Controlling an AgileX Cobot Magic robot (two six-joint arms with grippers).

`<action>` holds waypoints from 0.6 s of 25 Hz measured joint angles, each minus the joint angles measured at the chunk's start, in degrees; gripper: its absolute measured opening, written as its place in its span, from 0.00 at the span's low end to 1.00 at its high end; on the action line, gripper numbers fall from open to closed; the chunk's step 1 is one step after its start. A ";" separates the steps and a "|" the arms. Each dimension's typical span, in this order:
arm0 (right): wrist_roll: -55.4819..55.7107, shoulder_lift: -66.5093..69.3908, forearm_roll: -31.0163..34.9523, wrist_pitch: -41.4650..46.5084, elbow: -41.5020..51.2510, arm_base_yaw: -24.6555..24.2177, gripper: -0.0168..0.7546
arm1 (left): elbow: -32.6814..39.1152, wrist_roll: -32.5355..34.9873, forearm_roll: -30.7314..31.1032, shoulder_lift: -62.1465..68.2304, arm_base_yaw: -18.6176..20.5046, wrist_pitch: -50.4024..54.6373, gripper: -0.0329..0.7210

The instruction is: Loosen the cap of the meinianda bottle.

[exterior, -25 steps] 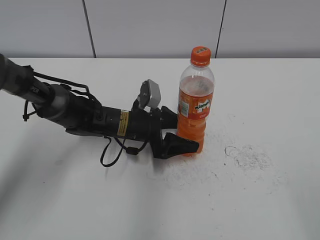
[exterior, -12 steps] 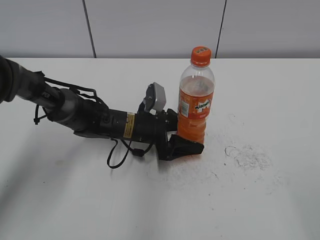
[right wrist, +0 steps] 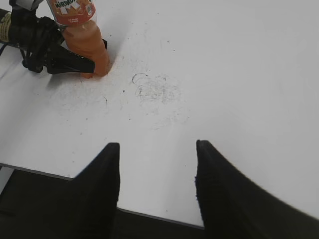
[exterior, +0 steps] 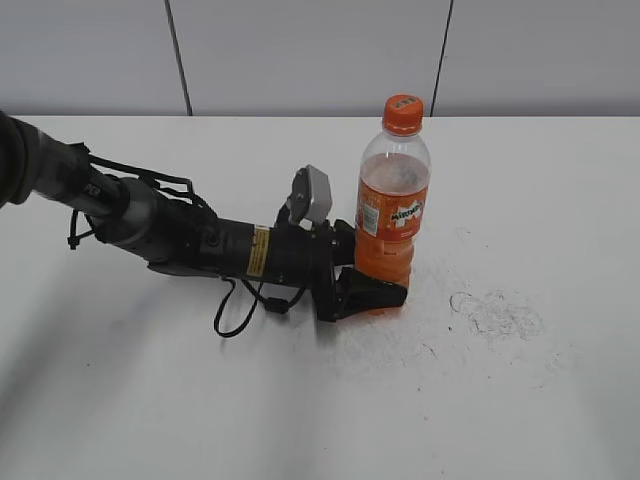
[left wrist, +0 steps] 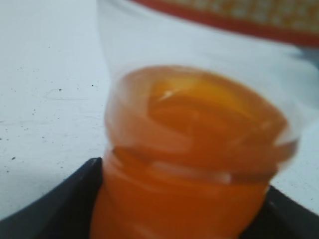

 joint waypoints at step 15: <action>3.69 3.78 3.72 -1.19 -0.45 0.00 0.50 | 0.00 -0.08 3.11 0.34 -0.18 -2.81 0.79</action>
